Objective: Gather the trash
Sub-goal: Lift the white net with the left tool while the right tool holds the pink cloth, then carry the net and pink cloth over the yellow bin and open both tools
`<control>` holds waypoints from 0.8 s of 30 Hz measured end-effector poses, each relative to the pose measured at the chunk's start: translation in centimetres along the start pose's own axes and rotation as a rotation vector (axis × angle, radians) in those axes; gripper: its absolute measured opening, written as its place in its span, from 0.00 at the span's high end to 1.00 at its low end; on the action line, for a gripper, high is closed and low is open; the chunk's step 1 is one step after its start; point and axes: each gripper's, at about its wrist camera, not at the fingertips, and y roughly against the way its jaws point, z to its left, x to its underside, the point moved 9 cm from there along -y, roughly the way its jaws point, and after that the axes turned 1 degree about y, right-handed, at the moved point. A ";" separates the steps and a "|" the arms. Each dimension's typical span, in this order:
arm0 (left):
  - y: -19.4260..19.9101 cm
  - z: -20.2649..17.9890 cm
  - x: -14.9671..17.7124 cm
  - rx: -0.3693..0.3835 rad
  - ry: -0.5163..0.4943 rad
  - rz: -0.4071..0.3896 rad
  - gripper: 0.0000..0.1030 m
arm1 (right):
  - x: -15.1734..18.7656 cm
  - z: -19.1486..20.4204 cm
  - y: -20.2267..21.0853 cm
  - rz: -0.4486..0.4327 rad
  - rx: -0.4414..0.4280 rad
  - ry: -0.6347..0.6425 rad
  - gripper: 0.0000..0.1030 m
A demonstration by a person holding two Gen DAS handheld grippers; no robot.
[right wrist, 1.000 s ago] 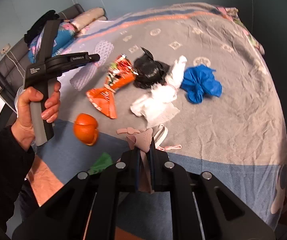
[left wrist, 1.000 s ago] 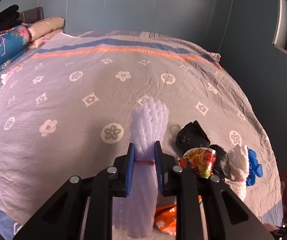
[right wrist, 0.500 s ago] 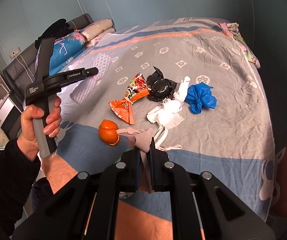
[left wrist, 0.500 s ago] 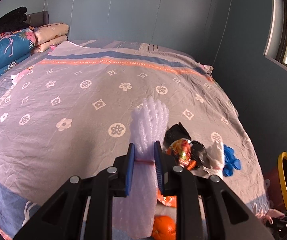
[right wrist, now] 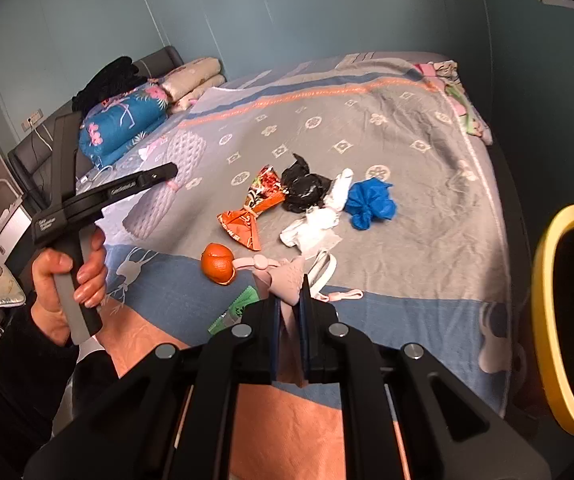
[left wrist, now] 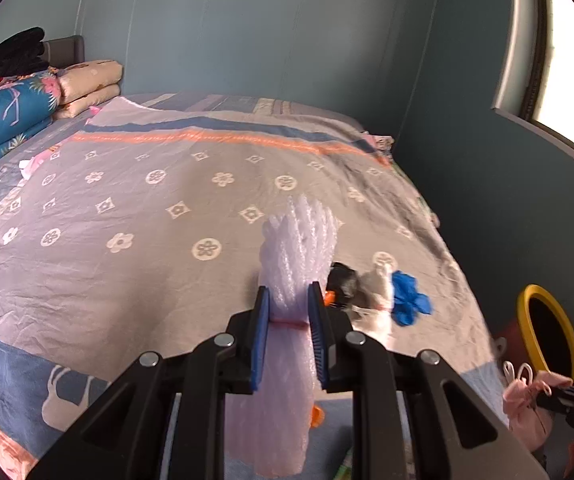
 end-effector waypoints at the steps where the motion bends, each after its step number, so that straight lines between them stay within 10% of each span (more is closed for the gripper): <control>1: 0.2 -0.5 0.0 0.003 -0.007 0.001 0.82 | 0.0 -0.3 0.4 -0.004 0.001 -0.005 0.92; 24: 3.8 -18.7 0.5 0.214 -0.229 -0.012 0.82 | -1.1 -12.1 12.4 -0.195 0.142 -0.160 0.92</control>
